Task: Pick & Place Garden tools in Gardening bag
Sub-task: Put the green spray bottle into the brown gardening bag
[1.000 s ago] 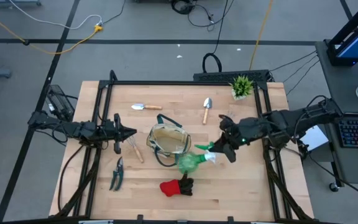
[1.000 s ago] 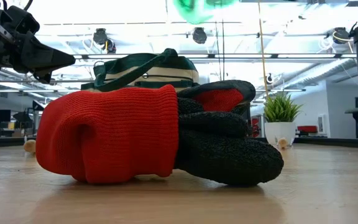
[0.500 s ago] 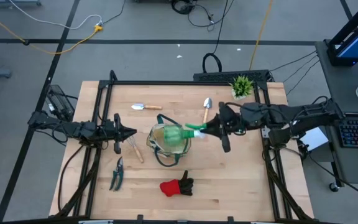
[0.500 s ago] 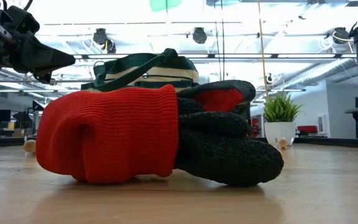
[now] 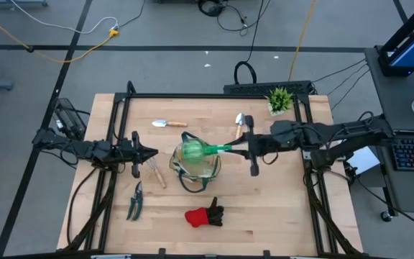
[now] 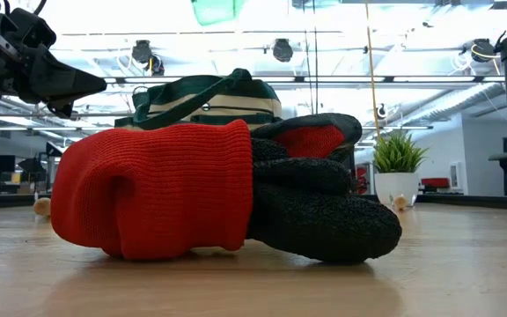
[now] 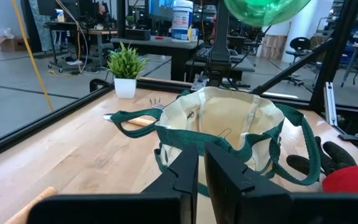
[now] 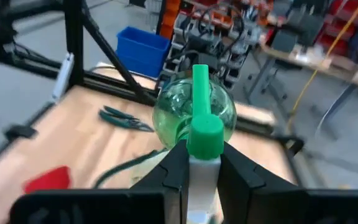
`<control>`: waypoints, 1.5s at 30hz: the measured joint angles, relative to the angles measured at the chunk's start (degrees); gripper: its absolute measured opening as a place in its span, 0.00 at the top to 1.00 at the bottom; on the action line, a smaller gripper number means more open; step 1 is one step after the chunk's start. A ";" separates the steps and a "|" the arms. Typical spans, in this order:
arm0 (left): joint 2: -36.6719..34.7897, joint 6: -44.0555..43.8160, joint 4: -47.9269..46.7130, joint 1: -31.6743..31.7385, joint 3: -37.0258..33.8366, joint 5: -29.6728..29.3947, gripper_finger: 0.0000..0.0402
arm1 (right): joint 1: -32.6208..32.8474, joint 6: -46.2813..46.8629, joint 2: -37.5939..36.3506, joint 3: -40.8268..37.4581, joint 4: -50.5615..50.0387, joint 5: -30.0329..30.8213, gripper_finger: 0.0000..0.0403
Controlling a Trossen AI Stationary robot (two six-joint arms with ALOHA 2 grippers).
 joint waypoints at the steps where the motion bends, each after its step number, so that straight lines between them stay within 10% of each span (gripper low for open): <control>1: 0.00 0.00 0.06 -0.02 0.00 0.00 0.92 | 0.00 -2.59 0.44 0.00 -0.02 0.00 0.89; 19: 0.02 -4.64 14.71 0.00 -0.20 0.02 0.92 | 0.07 -30.15 3.66 0.00 10.73 5.94 0.88; 32: 0.00 -6.75 47.95 0.00 0.00 0.39 0.92 | 0.07 -29.87 3.65 0.00 14.18 5.93 0.88; 45: 17.45 -0.73 49.07 0.00 13.31 1.39 0.92 | -1.09 -25.18 4.24 0.00 13.78 5.90 0.88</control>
